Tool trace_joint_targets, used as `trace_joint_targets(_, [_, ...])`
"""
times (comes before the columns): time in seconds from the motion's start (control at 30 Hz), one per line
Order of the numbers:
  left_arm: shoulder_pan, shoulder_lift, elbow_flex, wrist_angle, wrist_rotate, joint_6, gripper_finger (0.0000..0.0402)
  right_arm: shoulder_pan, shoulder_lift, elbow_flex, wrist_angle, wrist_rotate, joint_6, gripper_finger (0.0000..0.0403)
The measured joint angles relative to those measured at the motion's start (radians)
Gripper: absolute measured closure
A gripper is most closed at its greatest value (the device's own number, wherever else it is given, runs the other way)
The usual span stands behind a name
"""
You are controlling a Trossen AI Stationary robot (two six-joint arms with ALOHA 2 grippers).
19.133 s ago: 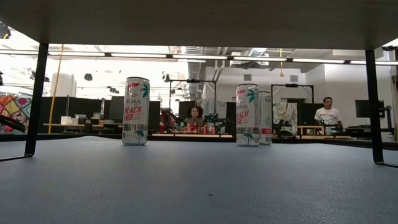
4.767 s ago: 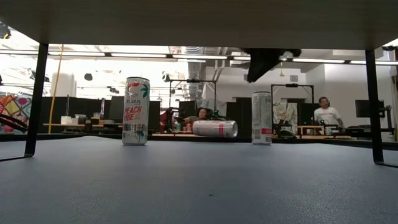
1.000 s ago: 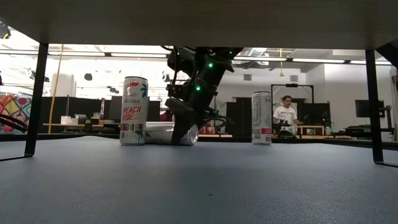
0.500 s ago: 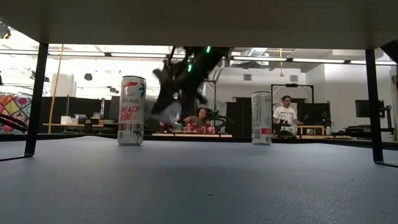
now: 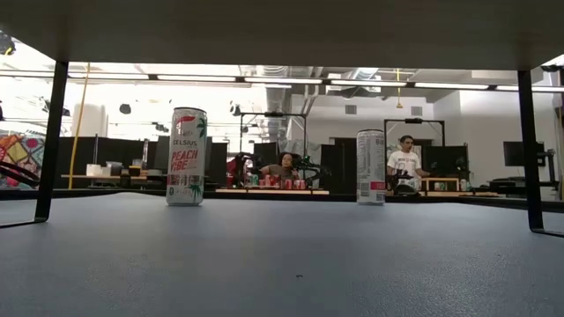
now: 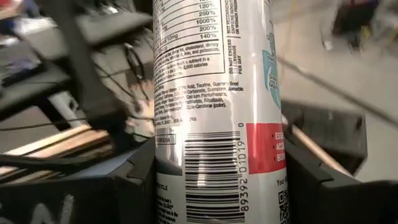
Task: Place canned beverage on shelf
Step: Put the bottom right white pink soda can on the shelf
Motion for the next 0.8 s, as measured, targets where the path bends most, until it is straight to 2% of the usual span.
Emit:
trace_joint_targets(0.23, [0.000, -0.002, 0.000, 0.014, 0.099, -0.035, 0.0015, 0.121, -0.202, 0.000, -0.006, 0.161, -0.120, 0.0182])
trace_joint_targets(0.33, [-0.008, -0.002, 0.000, 0.061, 0.125, -0.040, 0.0015, 0.196, -0.253, 0.000, 0.028, 0.181, -0.174, 0.0182])
trace_joint_targets(0.53, [-0.050, 0.010, 0.000, 0.157, 0.147, -0.015, 0.0015, 0.400, -0.284, -0.015, 0.171, 0.187, -0.334, 0.0182])
trace_joint_targets(0.67, [-0.076, 0.018, 0.000, 0.177, 0.145, -0.006, 0.0015, 0.551, -0.281, -0.013, 0.248, 0.289, -0.452, 0.0182])
trace_joint_targets(0.8, [-0.094, 0.033, 0.000, 0.177, 0.144, -0.006, 0.0015, 0.684, -0.224, -0.012, 0.311, 0.383, -0.544, 0.0182])
